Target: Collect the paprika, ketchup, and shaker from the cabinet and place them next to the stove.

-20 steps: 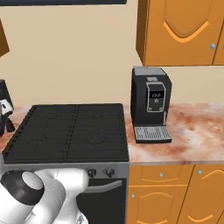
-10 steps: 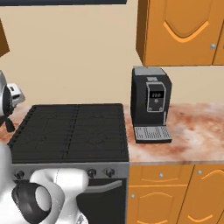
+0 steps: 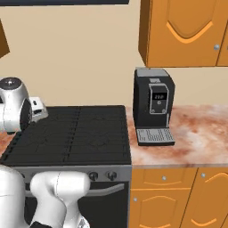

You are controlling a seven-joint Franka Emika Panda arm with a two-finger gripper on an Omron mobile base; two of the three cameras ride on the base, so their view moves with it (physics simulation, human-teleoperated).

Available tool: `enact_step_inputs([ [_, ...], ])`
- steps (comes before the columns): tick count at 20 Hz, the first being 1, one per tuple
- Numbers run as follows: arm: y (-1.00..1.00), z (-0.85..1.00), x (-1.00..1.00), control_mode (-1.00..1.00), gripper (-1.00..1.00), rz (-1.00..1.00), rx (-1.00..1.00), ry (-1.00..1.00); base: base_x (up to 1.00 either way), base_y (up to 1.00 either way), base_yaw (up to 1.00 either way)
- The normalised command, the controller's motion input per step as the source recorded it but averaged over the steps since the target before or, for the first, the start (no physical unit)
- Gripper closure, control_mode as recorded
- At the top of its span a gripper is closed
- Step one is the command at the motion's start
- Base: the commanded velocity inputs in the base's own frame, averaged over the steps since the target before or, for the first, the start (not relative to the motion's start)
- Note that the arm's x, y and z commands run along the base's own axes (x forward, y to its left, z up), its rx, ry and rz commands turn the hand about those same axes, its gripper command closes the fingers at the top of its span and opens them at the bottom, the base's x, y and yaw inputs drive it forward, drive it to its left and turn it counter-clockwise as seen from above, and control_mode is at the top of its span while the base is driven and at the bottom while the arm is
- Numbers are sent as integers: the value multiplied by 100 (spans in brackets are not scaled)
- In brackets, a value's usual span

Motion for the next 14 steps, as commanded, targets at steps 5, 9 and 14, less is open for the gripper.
enact_step_inputs([
  [5,-42,-34,0,-100,-100,-10,0,6,0,0,0],
  [9,-6,0,-7,-100,-100,-4,1,-4,0,0,0],
  [14,-15,0,-26,-100,-100,-29,4,-6,0,0,0],
])
